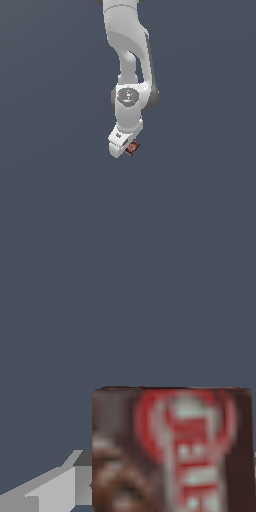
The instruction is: Pick up the object and move it to a goal position.
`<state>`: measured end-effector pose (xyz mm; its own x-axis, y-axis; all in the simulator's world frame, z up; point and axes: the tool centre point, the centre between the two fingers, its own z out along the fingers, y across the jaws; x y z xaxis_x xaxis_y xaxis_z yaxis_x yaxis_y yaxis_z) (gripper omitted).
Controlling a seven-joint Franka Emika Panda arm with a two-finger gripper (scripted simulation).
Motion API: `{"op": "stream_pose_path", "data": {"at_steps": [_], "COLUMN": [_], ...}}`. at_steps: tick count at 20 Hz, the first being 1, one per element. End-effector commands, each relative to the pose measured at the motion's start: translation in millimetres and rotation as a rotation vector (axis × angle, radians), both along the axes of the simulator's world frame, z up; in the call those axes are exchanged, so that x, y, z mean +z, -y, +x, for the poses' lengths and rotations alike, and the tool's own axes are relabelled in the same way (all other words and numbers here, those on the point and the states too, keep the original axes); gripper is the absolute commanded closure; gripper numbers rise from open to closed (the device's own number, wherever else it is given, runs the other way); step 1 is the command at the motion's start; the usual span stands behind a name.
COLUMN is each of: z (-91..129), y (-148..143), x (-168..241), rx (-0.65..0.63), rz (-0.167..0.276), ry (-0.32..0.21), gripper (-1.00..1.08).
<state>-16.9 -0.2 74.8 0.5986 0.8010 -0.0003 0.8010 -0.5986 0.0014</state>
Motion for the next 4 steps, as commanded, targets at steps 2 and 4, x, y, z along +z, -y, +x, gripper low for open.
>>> {"op": "stream_pose_path", "data": {"at_steps": [2,4], "z": [-0.6,-0.1], "y": [0.2,0.0], "x": [2.3,1.7], "rx": [0.000,0.000], "rz": [0.001,0.001], "ry": [-0.001,-0.001], "gripper": [1.08,1.08]}}
